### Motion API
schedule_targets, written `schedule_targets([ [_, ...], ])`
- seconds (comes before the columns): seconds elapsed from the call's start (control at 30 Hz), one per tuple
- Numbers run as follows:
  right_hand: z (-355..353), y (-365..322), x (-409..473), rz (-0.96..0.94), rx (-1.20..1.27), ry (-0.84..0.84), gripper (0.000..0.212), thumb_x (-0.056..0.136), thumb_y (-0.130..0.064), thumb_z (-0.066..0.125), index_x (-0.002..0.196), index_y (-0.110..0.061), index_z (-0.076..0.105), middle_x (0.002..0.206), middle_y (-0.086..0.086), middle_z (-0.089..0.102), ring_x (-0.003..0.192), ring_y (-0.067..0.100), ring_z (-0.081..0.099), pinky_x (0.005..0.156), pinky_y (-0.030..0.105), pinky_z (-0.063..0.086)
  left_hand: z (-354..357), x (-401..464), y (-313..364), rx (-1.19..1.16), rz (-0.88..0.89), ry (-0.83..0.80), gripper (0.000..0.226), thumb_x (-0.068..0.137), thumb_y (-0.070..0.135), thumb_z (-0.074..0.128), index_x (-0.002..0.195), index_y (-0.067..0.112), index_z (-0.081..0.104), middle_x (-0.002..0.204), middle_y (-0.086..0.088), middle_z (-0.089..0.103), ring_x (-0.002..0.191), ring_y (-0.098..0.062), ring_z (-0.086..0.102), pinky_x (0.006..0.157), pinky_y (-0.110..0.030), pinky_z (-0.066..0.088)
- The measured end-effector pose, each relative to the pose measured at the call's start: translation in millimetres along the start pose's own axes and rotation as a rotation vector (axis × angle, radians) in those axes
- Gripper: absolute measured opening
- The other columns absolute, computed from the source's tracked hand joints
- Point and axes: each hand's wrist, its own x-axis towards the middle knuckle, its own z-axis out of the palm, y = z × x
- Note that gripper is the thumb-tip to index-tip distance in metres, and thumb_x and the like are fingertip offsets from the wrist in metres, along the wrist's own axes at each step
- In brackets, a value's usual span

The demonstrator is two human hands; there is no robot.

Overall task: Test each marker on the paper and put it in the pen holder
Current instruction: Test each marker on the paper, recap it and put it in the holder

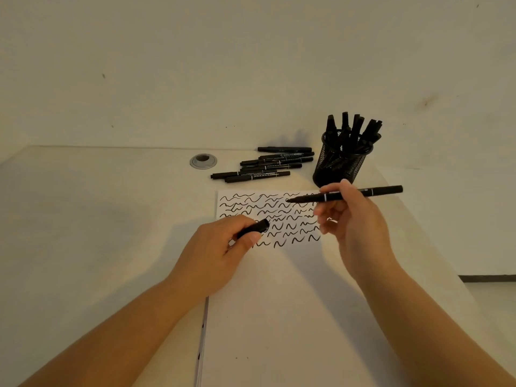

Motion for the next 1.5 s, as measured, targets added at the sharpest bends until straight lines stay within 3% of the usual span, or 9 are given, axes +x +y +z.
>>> schedule_targets([
  [0.17,-0.9,19.1,0.5,0.062,0.115,0.045,0.029,0.095,-0.020,0.041,0.075,-0.013,0.061,0.052,0.005,0.060,0.044,0.015,0.050,0.043,0.024,0.040,-2.1,-0.4,0.1,-0.011,-0.019,-0.007,0.007,0.088,0.042,0.050,0.082,0.041,0.054,0.067,0.019,0.057,0.065,0.003,0.050,0.055,-0.009,0.036],
  [0.37,-8.4,23.5,-4.2,0.041,0.091,-0.094,0.016,0.083,-0.023,0.047,0.078,-0.013,0.057,0.053,0.007,0.062,0.042,0.017,0.052,0.043,0.022,0.044,-2.4,-1.5,4.8,-0.015,-0.008,-0.066,0.021,0.089,0.032,0.053,0.074,0.047,0.049,0.069,0.031,0.054,0.059,0.005,0.049,0.055,-0.007,0.036],
  [0.53,-1.3,24.1,-8.7,0.031,0.046,-0.142,0.022,0.093,-0.011,0.038,0.078,-0.013,0.054,0.056,0.007,0.065,0.042,0.016,0.052,0.042,0.021,0.043,-4.2,-2.0,6.2,-0.010,0.006,-0.064,0.013,0.088,0.039,0.050,0.076,0.045,0.051,0.064,0.022,0.055,0.063,0.002,0.051,0.055,-0.008,0.036],
  [0.7,-0.4,24.4,-10.7,0.035,0.001,-0.172,0.019,0.091,-0.014,0.043,0.077,-0.014,0.055,0.058,0.008,0.066,0.044,0.017,0.054,0.042,0.023,0.044,-3.0,-2.1,3.9,-0.004,-0.003,-0.064,0.010,0.087,0.037,0.053,0.086,0.032,0.062,0.064,0.018,0.054,0.065,0.002,0.050,0.057,-0.008,0.036],
  [0.97,5.4,25.5,-16.4,0.033,-0.132,-0.255,0.019,0.094,-0.013,0.044,0.076,-0.015,0.051,0.063,0.009,0.069,0.048,0.016,0.056,0.045,0.024,0.046,-2.1,-1.6,5.4,0.009,0.013,-0.082,0.014,0.084,0.043,0.047,0.085,0.037,0.060,0.069,0.015,0.057,0.070,-0.004,0.052,0.058,-0.013,0.038],
  [1.17,8.9,26.8,-18.6,0.011,-0.188,-0.333,0.015,0.076,-0.029,0.054,0.077,-0.014,0.057,0.063,0.004,0.069,0.050,0.011,0.056,0.045,0.021,0.045,-1.2,-3.0,6.9,0.012,0.022,-0.076,0.019,0.085,0.042,0.046,0.087,0.031,0.062,0.069,0.014,0.057,0.070,-0.005,0.051,0.058,-0.012,0.036],
  [1.33,7.7,28.7,-16.9,0.012,-0.163,-0.346,0.016,0.074,-0.032,0.055,0.075,-0.016,0.058,0.061,0.002,0.067,0.051,0.010,0.056,0.045,0.020,0.044,-1.0,-3.7,10.5,-0.029,-0.007,-0.070,0.015,0.085,0.041,0.046,0.079,0.034,0.059,0.061,0.016,0.054,0.063,-0.003,0.049,0.054,-0.010,0.034],
  [1.5,5.6,31.4,-17.5,0.055,-0.075,-0.358,0.013,0.073,-0.031,0.057,0.071,-0.018,0.059,0.058,0.002,0.063,0.051,0.012,0.054,0.044,0.020,0.041,-0.7,-4.8,16.3,-0.105,-0.068,-0.108,0.017,0.083,0.042,0.043,0.073,0.040,0.057,0.059,0.020,0.057,0.054,-0.011,0.050,0.049,-0.020,0.036],
])
